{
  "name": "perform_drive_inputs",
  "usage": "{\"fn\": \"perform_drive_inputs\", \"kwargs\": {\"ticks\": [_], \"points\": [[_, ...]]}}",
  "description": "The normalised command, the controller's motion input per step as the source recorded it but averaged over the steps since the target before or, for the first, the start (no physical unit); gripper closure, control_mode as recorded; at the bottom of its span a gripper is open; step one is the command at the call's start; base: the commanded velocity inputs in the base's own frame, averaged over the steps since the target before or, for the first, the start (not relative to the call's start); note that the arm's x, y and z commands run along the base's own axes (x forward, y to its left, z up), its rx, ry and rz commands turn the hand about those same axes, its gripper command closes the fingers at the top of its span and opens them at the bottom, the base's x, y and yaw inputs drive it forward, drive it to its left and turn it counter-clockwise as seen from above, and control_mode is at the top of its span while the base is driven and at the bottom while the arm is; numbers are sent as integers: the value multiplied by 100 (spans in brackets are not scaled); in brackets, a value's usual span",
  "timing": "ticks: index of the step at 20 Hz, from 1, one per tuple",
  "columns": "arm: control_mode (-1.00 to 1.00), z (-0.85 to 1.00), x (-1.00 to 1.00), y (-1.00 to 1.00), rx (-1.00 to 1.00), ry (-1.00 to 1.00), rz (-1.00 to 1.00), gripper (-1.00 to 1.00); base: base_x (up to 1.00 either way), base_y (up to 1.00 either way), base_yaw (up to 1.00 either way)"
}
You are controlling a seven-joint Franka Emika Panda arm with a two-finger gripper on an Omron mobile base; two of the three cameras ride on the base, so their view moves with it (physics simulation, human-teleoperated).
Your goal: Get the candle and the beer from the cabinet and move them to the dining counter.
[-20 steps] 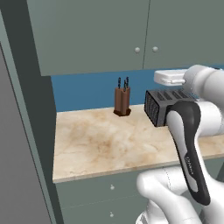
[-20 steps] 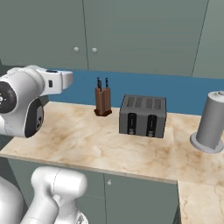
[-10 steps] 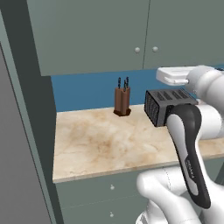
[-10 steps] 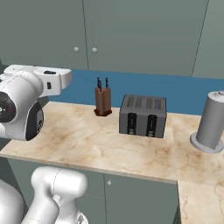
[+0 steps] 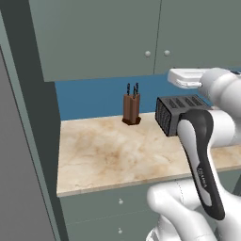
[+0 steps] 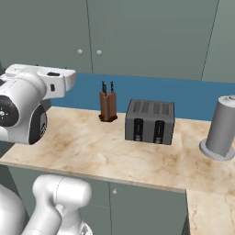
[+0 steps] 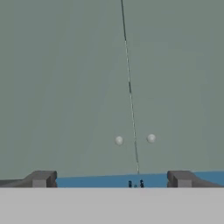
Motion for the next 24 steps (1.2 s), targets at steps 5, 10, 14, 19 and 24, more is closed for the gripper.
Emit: {"fn": "perform_drive_inputs", "kwargs": {"ticks": [5,10,14,19,24], "points": [[-100,8,0,-4,0,11,-8,-100,0,0,0],[-100,0,1,-1,0,5,-9,-100,0,0,0],[-100,0,9,0,0,0,0,-100,0,0,0],[-100,0,20,0,-1,0,0,-100,0,0,0],[-100,0,14,0,-4,0,0,-100,0,0,0]]}}
